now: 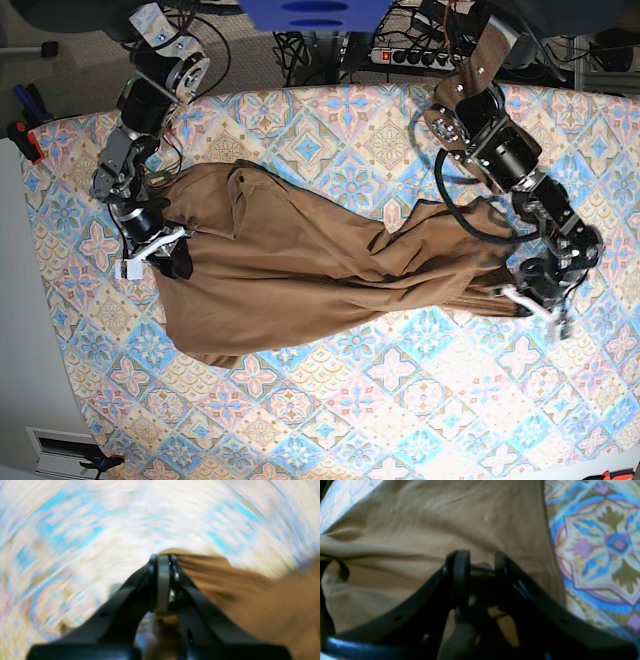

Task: Layout the t-shirt on the table in an organized manner, then fold the t-shirt properly
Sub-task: 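Pull the shirt end with the left gripper away from the right gripper, then hold both shirt ends and stretch the shirt lengthwise between grippers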

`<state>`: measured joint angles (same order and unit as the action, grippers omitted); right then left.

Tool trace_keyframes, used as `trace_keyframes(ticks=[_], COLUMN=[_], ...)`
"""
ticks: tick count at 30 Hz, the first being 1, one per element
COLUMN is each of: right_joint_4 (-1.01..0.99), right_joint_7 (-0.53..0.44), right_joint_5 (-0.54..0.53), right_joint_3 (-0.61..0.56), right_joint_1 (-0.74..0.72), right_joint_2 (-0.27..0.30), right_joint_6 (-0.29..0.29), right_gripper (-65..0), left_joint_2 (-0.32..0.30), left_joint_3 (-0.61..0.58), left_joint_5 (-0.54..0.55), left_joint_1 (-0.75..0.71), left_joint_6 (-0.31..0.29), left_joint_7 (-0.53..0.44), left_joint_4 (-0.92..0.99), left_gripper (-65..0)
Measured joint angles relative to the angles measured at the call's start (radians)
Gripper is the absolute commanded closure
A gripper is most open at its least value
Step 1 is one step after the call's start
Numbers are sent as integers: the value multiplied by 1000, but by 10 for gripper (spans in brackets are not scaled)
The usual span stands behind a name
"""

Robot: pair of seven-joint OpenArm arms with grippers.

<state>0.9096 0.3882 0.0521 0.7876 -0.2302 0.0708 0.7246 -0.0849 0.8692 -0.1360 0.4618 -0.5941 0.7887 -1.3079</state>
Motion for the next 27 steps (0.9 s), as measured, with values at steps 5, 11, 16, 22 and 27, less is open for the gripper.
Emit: trace_keyframes(ticks=[5,11,16,22,27], right_joint_4=[9,12,11,17,221], right_joint_7=[-3,-17,-21,-36,85], right_joint_5=[-1,-23,-23,-52,62], right_joint_3=[0,1,0,-1,-2], right_joint_1=[13,34,39,66,96], right_joint_2=[0,5,13,18,10], right_joint_6=[0,0,0,0,-3], right_gripper=[-177,-177,-177,-177,-184], left_joint_2=[-70,-224,-291,-283,-250], left_joint_3=[28,-47,-272,-324,-380], left_joint_5=[5,-5,1,0,1], left_joint_1=[14,140,238,293,265], left_joint_6=[117,124,128,124,124], left_joint_7=[-89,-165,-286,-297,-312], left_joint_4=[169,555,747,751,750], left_gripper=[0,0,0,0,-163])
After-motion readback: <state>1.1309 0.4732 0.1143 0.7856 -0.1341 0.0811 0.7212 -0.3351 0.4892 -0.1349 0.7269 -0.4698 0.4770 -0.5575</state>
